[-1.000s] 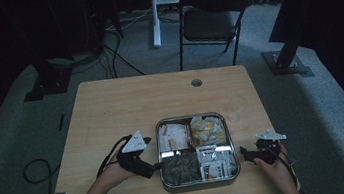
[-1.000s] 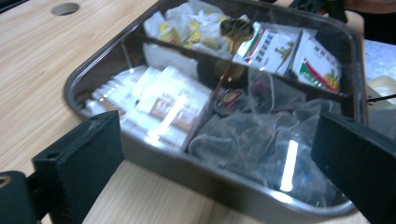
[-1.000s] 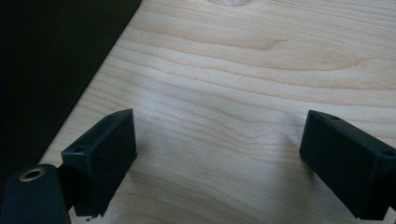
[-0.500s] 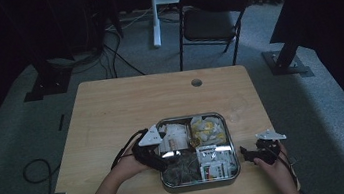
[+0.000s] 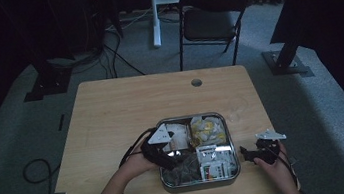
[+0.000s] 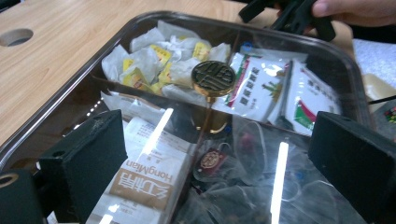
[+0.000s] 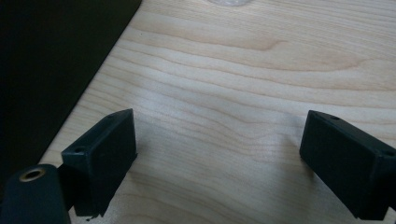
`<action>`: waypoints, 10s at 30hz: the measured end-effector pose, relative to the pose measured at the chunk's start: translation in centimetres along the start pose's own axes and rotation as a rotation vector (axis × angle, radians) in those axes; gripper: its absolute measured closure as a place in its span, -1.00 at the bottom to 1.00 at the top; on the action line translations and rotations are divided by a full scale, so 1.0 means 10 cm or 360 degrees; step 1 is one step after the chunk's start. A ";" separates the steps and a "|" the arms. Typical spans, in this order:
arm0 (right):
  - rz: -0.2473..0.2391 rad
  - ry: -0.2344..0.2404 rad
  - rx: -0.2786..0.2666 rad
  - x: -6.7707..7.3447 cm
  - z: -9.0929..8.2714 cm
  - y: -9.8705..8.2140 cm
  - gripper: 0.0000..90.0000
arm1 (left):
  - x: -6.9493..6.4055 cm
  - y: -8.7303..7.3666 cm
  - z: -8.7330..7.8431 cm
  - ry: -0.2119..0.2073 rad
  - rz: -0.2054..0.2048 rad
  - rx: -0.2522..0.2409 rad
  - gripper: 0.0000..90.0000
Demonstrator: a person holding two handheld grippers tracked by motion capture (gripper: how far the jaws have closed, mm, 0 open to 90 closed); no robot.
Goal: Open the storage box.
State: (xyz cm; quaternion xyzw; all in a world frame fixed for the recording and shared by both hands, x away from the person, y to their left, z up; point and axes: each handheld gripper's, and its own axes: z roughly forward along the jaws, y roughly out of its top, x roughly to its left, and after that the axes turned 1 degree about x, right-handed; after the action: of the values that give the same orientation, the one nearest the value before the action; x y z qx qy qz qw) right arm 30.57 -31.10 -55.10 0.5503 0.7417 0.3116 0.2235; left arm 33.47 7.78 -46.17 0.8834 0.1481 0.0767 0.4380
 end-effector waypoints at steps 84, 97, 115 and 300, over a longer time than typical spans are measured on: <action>0.0002 0.0000 -0.0002 0.00 0.00 0.00 -0.77 | 0.19 0.35 0.12 -0.0013 -0.0036 0.0100 0.31; 0.0001 0.0000 -0.0001 0.00 0.00 0.00 -0.77 | 0.33 0.18 -0.06 0.0058 -0.0109 0.0115 0.31; 0.0002 0.0000 0.0000 0.00 0.00 0.00 -0.77 | 0.58 -0.17 -0.43 0.0208 -0.0232 0.0153 0.31; -0.0013 0.0015 0.0001 0.00 0.00 0.00 -0.77 | -0.26 -1.21 -0.26 0.0062 -0.0079 0.0362 -0.97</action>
State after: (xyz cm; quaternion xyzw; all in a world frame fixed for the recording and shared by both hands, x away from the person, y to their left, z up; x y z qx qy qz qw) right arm 30.59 -31.05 -55.10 0.5459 0.7450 0.3131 0.2211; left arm 27.97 15.80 -54.27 0.9218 0.1863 0.0657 0.3336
